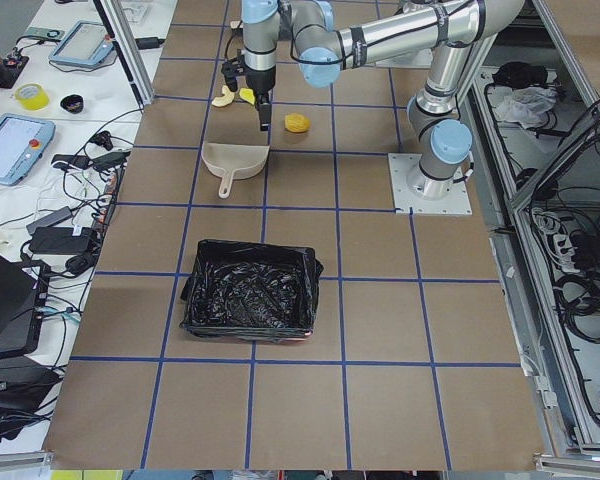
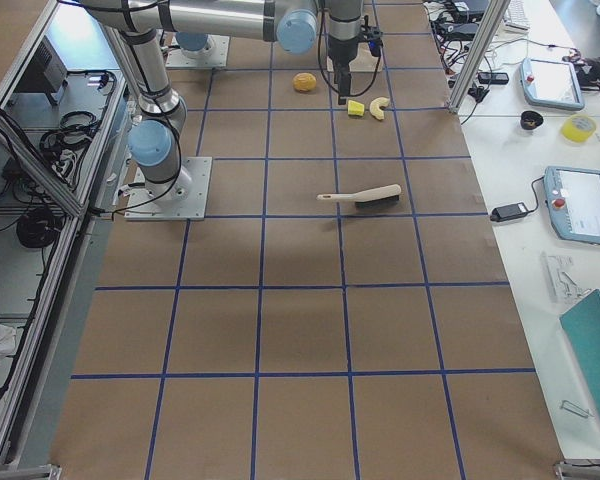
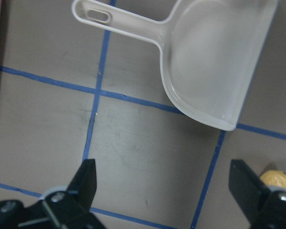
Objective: Sweep and dump trash into bin
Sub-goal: 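Lift the dustpan with the left gripper while the right gripper reaches the brush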
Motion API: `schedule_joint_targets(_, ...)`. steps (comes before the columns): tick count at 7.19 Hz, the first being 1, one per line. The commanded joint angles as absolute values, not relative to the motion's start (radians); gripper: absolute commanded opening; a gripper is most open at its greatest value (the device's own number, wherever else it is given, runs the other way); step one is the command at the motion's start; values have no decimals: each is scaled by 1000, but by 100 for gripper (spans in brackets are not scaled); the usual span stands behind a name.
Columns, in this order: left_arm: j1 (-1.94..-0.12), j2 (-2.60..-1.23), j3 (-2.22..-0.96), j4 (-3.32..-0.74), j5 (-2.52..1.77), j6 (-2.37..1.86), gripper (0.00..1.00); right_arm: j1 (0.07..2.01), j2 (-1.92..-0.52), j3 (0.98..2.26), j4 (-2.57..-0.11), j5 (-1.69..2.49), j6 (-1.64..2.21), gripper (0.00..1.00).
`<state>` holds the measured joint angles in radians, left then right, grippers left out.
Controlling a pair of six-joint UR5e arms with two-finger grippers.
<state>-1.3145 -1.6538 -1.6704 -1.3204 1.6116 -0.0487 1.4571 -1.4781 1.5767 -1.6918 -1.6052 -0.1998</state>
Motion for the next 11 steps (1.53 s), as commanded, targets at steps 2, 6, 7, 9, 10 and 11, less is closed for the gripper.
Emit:
schedule_joint_targets(2,-1175,-1637,-1695,-1356,1540,-366,100,1310,-1399,1606,-1750,-1611,-397,100)
schedule_joint_targets(6,-1105,-1673,-1680,-1227,1560,-628,100,1243,-1339,1736,-1930,-1652,-541,100)
schedule_joint_targets(7,-1103,-1674,-1686,-1227,1566,-787,100,1220,-1339,1800,-1951,-1649,-540,100)
schedule_joint_targets(9,-1117,-1704,-1689,-1230,1760,-1226,100,1207,-1338,1880,-2031,-1663,-541,100)
schedule_joint_targets(10,-1129,-1710,-1690,-1241,1758,-1286,100,1207,-1330,1881,-2061,-1672,-541,100)
schedule_joint_targets(11,-1153,-1735,-1689,-1238,1758,-1381,100,1207,-1307,1881,-2080,-1672,-541,100)
